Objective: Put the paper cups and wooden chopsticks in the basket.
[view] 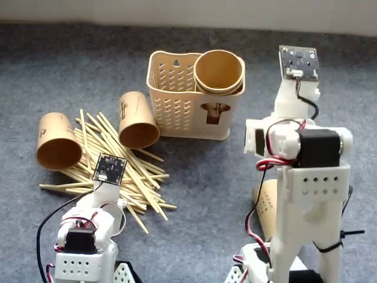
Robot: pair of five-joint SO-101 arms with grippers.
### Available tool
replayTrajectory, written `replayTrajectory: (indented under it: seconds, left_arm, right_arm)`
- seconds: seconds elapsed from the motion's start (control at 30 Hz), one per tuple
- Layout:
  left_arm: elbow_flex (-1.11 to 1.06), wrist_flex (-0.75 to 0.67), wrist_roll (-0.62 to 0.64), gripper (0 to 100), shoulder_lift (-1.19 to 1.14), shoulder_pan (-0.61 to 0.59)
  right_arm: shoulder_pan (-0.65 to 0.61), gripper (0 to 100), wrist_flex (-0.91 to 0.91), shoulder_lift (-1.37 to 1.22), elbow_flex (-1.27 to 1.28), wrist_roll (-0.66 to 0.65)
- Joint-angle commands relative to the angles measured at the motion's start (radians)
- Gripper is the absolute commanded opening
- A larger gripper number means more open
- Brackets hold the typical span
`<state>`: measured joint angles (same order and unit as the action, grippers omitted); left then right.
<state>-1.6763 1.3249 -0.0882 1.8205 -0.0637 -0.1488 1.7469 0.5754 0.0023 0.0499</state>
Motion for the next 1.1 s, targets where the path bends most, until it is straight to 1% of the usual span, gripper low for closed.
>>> replayTrajectory:
  seconds: [0.0,0.2,0.43,0.63,0.8,1.07]
  left_arm:
    - [-0.019,0.003,-0.008,2,0.015,0.016]
    - [-0.019,0.003,-0.009,2,0.015,0.018]
    - [-0.019,0.003,-0.008,2,0.015,0.016]
    - [-0.019,0.003,-0.008,2,0.015,0.016]
    - [-0.019,0.003,-0.008,2,0.015,0.016]
    - [-0.019,0.003,-0.008,2,0.015,0.016]
  right_arm:
    - [0.048,20.6,0.013,0.134,0.114,-0.008]
    - [0.094,20.6,0.015,0.298,0.277,-0.008]
    - [0.177,20.6,0.013,0.503,0.506,-0.006]
    - [0.282,20.6,0.013,0.641,0.621,0.117]
    - [0.358,20.6,0.013,0.700,0.670,0.124]
    - [0.598,20.5,0.012,0.736,0.707,0.120]
